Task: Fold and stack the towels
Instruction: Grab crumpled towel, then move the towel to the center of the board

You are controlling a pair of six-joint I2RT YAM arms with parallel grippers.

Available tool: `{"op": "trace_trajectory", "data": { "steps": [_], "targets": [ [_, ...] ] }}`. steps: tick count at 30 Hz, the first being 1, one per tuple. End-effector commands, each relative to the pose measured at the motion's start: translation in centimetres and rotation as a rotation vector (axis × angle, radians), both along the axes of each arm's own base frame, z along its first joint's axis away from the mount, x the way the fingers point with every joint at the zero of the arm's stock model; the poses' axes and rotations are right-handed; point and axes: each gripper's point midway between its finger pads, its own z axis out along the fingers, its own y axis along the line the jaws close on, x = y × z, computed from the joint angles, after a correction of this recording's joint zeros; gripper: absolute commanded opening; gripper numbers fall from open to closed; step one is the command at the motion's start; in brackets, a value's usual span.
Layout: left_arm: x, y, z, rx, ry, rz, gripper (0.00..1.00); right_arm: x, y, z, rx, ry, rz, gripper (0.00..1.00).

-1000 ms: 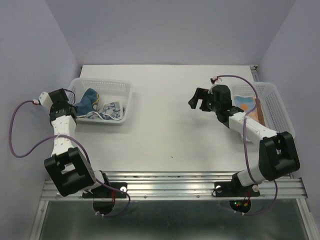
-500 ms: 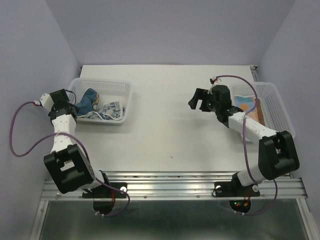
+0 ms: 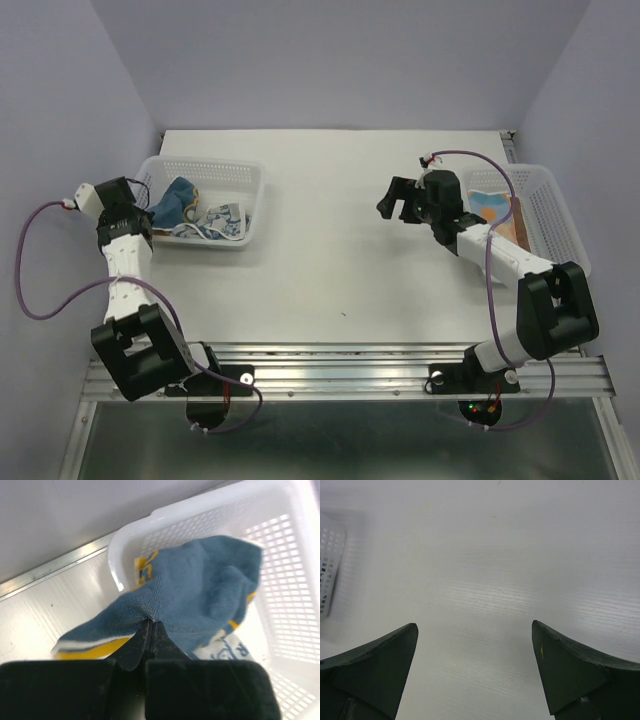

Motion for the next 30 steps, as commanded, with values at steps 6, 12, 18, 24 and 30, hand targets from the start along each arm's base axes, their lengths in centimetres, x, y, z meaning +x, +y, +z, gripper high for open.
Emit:
{"op": "trace_trajectory", "data": {
  "steps": [6,12,18,24,30],
  "targets": [
    [2.2,-6.0,16.1,0.099,-0.493,-0.257,0.00,-0.9,0.5,2.3,0.045,-0.086,0.028,1.00],
    [1.4,-16.7,30.7,0.184,-0.818,-0.583,0.00,-2.7,-0.5,5.2,0.092,-0.174,-0.012,1.00],
    [-0.6,-27.7,40.7,0.145,-1.069,-0.996,0.00,-5.2,-2.1,8.0,0.139,-0.256,-0.068,1.00],
    [-2.6,-37.0,45.3,0.101,-1.177,-1.210,0.00,-6.7,-4.8,9.3,0.118,-0.282,-0.187,1.00],
    [-0.8,-41.6,43.2,0.067,-1.111,-1.275,0.00,-8.1,-7.0,9.5,0.084,-0.276,-0.276,1.00]
  ]
}}
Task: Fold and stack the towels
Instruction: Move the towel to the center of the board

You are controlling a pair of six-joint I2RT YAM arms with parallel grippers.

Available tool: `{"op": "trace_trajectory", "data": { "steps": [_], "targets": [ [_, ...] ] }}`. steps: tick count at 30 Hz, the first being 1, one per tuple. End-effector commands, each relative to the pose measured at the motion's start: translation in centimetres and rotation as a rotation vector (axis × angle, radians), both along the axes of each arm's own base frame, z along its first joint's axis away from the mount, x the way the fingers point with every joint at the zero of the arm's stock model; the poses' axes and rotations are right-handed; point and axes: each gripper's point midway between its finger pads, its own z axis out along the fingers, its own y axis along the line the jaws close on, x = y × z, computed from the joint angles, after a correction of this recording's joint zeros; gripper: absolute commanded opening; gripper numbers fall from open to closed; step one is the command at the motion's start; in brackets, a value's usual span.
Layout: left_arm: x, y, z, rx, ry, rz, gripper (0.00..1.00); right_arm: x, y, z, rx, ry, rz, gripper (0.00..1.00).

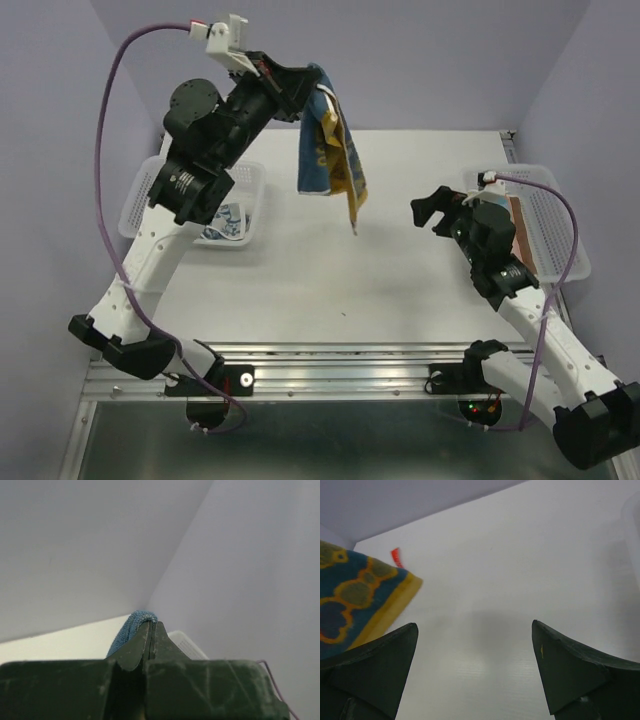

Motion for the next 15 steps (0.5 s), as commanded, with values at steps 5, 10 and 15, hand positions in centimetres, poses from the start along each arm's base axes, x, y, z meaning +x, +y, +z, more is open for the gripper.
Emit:
{"op": "trace_trajectory", "data": {
  "steps": [5,10,15],
  "targets": [
    [4.8,4.0,-10.5,0.043,0.216,0.336,0.00,-0.9,-2.4,-1.3,-0.043,0.049,-0.116,1.00],
    [9.8,6.7,-26.5,0.155,0.533,0.378,0.20,-0.1,-1.1,-3.6,-0.098,0.133,-0.048,1.00],
    [13.9,10.7,-35.0,0.247,0.786,0.461,0.79,0.5,-0.3,-5.4,-0.128,0.190,-0.003,1.00]
  ]
}}
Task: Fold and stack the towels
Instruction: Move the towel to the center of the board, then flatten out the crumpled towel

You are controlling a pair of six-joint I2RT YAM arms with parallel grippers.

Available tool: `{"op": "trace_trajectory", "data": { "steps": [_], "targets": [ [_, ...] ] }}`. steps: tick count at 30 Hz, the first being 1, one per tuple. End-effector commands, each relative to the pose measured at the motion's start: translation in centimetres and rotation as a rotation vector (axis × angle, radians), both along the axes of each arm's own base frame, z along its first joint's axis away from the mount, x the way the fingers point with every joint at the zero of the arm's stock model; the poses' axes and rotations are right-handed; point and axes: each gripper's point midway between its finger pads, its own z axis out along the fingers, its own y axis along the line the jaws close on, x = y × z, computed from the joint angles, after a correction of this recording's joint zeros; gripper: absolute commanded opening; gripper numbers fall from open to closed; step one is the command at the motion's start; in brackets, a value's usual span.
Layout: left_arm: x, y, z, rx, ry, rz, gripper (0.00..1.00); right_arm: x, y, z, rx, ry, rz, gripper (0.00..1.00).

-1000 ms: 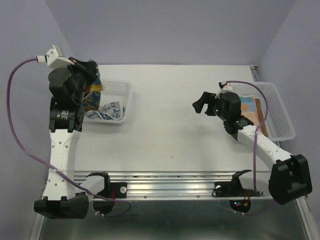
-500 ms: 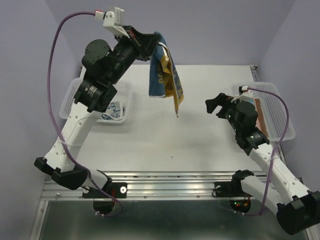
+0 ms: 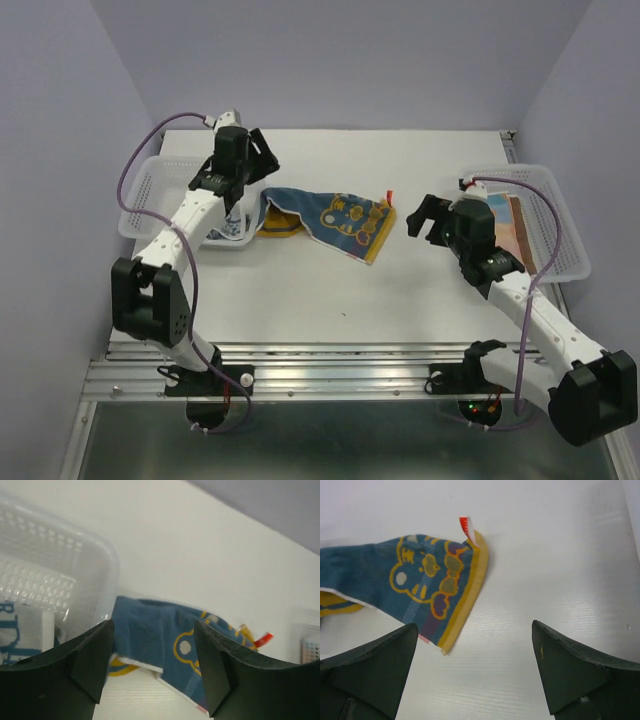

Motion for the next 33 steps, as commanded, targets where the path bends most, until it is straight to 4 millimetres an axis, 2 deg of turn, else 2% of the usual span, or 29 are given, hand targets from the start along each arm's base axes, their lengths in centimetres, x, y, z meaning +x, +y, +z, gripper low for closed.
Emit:
{"op": "trace_trajectory", "data": {
  "steps": [1,2,3,6,7,9,10,11,13,14,16,17,19,22,24,25,26,33],
  "targets": [
    [1.6,0.7,-2.4,0.006,0.098,0.013,0.80,0.6,1.1,0.2,-0.015,0.005,0.055,1.00],
    [1.7,0.2,-2.3,0.001,0.091,-0.007,0.92,0.7,1.2,-0.1,-0.020,0.015,0.058,1.00],
    [1.5,-0.7,-2.1,0.009,0.079,-0.039,0.99,0.8,1.3,-0.3,-0.020,0.022,0.063,1.00],
    [0.7,-2.4,-1.5,0.021,0.041,-0.079,0.99,1.2,1.5,-0.9,-0.020,0.036,0.062,1.00],
    [-0.2,-4.1,-1.8,0.034,0.036,-0.121,0.99,1.3,1.5,-1.0,-0.015,0.037,0.054,1.00],
    [-1.3,-6.1,-2.3,0.056,0.029,-0.179,0.99,1.5,1.4,-1.2,-0.013,0.044,0.041,1.00],
    [-2.1,-7.5,-2.8,0.071,0.032,-0.221,0.99,1.6,1.3,-1.2,-0.006,0.048,0.029,1.00],
    [-3.7,-10.2,-3.8,0.103,0.027,-0.318,0.99,1.6,0.9,-1.4,0.002,0.054,-0.006,1.00],
    [-5.5,-13.0,-5.2,0.149,0.021,-0.422,0.99,1.6,0.3,-1.5,0.015,0.062,-0.059,1.00],
    [-7.5,-15.7,-6.6,0.173,0.025,-0.524,0.99,1.6,-0.8,-1.8,0.016,0.074,-0.132,1.00],
    [-8.8,-17.5,-8.7,0.216,0.052,-0.580,0.99,1.4,-2.0,-1.7,0.017,0.079,-0.214,1.00],
    [-10.4,-19.2,-9.6,0.231,0.062,-0.631,0.99,1.1,-3.3,-2.0,0.012,0.090,-0.291,1.00],
    [-11.2,-20.5,-11.0,0.242,0.083,-0.661,0.99,0.8,-4.1,-1.6,0.012,0.086,-0.340,1.00],
    [-12.1,-22.5,-14.6,0.273,0.152,-0.700,0.97,0.1,-5.0,-1.3,0.010,0.084,-0.384,1.00],
    [-11.9,-23.4,-15.1,0.290,0.154,-0.693,0.96,-0.1,-5.2,-0.9,0.013,0.069,-0.388,1.00],
    [-12.5,-23.8,-16.3,0.317,0.177,-0.713,0.94,-0.1,-5.3,-0.8,0.012,0.065,-0.390,1.00],
    [-12.4,-24.2,-16.2,0.324,0.172,-0.710,0.94,-0.2,-5.2,-0.9,0.009,0.067,-0.384,1.00],
    [-12.6,-24.3,-19.4,0.374,0.233,-0.691,0.85,0.0,-4.6,-1.5,-0.002,0.090,-0.347,1.00]
  ]
}}
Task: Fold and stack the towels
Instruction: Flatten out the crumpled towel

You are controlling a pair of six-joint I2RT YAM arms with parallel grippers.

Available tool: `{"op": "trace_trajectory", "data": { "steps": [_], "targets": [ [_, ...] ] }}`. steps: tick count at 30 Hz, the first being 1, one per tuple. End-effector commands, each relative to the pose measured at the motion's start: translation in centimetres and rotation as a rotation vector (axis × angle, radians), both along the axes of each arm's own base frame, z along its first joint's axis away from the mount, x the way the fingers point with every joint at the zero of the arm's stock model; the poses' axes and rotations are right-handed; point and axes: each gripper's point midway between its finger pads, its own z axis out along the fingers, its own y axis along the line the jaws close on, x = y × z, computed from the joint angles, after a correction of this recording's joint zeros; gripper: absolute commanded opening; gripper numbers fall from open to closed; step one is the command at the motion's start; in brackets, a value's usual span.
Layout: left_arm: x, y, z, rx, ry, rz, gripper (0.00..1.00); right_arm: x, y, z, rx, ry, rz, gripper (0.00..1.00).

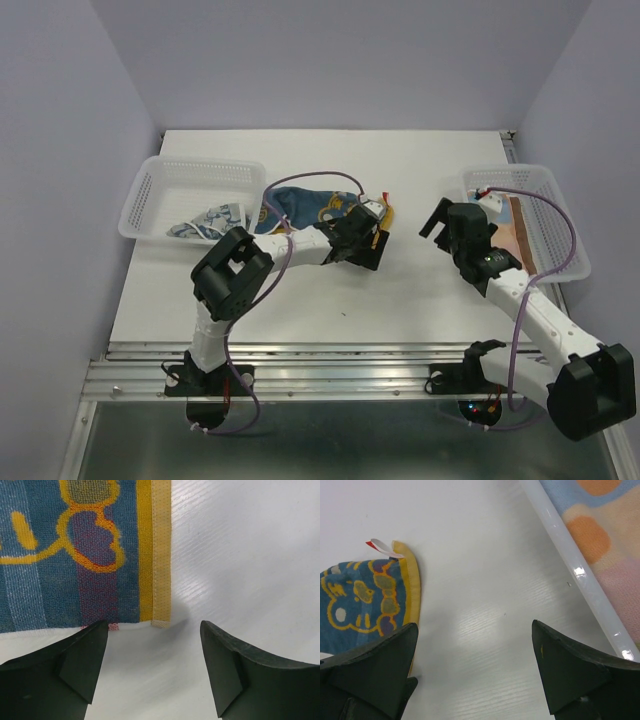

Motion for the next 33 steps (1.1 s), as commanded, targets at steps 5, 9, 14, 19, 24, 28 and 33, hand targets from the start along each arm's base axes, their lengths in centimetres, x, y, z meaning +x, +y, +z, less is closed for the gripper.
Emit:
{"op": "trace_trajectory", "data": {
  "steps": [5,9,14,19,24,28,33],
  "targets": [
    [2.5,-1.0,1.6,0.039,-0.092,0.068,0.80,1.2,0.6,1.9,0.014,-0.045,0.015,1.00],
    [2.3,-0.6,0.7,0.119,-0.104,0.098,0.77,1.2,0.7,1.9,0.009,-0.049,0.022,1.00],
    [1.0,-0.6,-1.2,0.174,-0.081,0.079,0.70,1.3,0.6,1.8,0.000,-0.050,0.022,1.00],
    [0.0,0.3,-2.9,0.207,-0.048,0.092,0.38,1.2,0.6,1.9,0.001,-0.052,0.024,1.00],
    [-1.3,2.4,-4.2,0.241,-0.019,0.129,0.00,1.2,0.5,2.1,-0.001,-0.061,0.017,1.00],
    [-2.3,3.4,-1.0,0.159,-0.049,0.183,0.00,1.4,1.2,1.9,-0.010,-0.058,0.076,1.00],
    [-4.6,4.8,2.8,0.040,-0.075,0.216,0.00,1.5,5.1,1.4,0.017,-0.038,0.325,1.00]
  ]
}}
